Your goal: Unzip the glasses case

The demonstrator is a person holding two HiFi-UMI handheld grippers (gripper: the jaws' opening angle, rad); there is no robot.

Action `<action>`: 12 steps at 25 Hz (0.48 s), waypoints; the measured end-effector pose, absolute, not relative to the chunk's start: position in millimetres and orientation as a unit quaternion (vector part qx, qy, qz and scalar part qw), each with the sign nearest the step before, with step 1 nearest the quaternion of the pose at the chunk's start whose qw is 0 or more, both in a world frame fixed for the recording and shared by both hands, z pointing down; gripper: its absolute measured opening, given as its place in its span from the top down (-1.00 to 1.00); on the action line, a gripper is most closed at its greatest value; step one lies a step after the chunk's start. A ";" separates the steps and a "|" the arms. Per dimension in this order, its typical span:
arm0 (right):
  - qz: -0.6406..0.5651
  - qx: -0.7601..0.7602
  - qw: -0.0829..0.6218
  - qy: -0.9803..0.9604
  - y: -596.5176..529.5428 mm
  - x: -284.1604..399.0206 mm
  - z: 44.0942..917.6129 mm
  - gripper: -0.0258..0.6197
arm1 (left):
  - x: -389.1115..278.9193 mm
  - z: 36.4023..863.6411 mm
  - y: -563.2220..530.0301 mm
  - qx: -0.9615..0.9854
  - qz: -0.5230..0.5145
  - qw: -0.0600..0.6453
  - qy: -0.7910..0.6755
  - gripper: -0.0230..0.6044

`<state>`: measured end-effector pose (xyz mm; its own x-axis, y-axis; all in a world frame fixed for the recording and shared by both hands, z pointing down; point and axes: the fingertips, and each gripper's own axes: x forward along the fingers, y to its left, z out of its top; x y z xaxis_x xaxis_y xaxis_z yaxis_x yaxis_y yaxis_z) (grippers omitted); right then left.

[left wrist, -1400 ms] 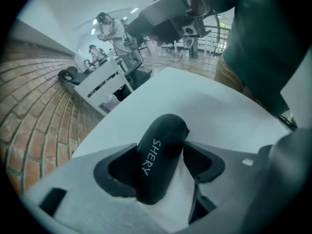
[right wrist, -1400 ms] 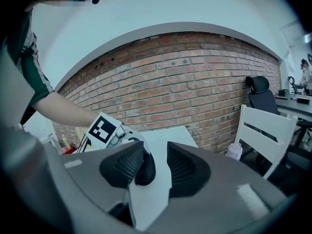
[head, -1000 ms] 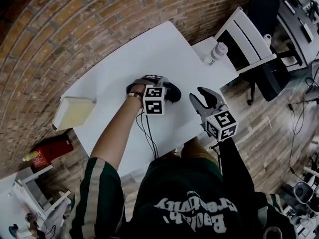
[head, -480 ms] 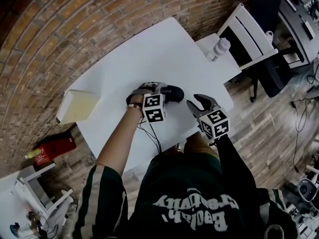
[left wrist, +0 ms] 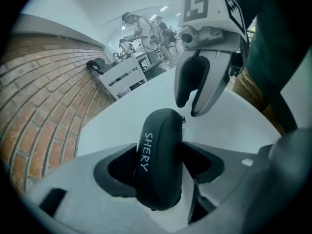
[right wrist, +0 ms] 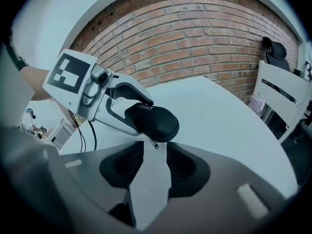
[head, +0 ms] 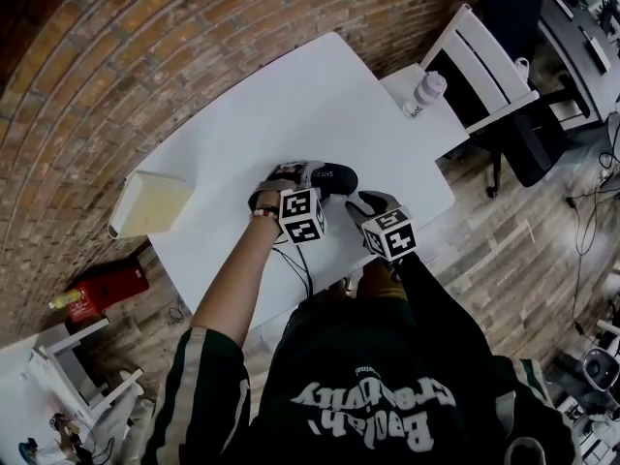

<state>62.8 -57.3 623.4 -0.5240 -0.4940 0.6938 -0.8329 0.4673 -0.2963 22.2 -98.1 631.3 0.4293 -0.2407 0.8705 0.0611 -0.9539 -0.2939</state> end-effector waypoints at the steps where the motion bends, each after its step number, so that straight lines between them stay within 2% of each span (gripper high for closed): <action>1: 0.320 0.409 0.269 -0.811 -58.2 60.0 626.4 0.42 | 22.3 631.6 -97.8 -0.835 -0.529 0.139 0.057 -0.02; 7: 0.343 0.424 0.276 -0.792 -65.7 57.8 639.8 0.52 | 25.5 631.3 -99.6 -0.847 -0.511 0.123 0.078 -0.04; 12: 0.362 0.420 0.280 -0.784 -64.2 50.1 647.1 0.53 | 25.5 630.8 -100.0 -0.853 -0.503 0.109 0.084 -0.04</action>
